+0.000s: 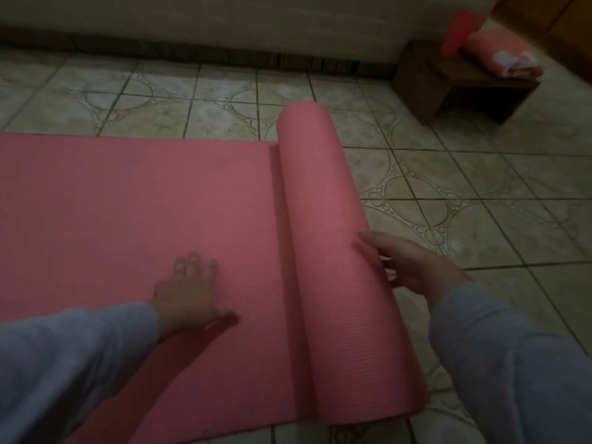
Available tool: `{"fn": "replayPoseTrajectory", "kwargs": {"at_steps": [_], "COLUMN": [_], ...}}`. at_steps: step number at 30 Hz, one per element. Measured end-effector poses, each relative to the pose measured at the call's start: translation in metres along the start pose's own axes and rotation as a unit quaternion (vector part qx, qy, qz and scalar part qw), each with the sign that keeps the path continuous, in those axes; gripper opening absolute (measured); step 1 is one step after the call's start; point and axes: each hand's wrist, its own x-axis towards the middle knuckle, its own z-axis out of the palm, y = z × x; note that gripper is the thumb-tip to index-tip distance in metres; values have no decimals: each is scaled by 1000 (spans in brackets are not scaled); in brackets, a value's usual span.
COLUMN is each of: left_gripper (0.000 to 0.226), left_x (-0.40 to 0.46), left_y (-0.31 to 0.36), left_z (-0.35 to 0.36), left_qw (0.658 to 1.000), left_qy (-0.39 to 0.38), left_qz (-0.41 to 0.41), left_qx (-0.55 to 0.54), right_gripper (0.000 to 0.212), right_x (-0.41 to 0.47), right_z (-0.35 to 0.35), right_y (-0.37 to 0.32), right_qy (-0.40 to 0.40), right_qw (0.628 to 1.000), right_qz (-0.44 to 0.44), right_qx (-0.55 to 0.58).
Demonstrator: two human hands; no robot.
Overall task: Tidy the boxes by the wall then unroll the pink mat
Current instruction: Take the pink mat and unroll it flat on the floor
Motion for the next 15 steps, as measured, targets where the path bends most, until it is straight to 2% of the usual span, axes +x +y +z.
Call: {"fn": "replayPoseTrajectory", "kwargs": {"at_steps": [3,6,9,12,15], "left_gripper": [129,133,131,130,131], "left_x": [2,5,8,9,9], "left_y": [8,13,15,12,8], "left_z": [3,7,11,14,17], "left_qw": [1000,1000,999,998,999], "left_qy": [-5,-1,17,33,36], "left_qz": [-5,-16,-16,-6,-3], "left_qx": [-1,-20,-38,-45,-34], "right_gripper": [85,94,87,81,62], "right_x": [1,6,9,10,11], "right_z": [9,15,13,8,9], "right_y": [-1,0,-2,-7,-9], "right_qy": [-19,-7,5,-21,-40], "right_qw": [999,999,998,997,995], "right_qz": [-16,-38,-43,-62,-88], "right_qx": [-34,-23,-35,-32,-9]}}
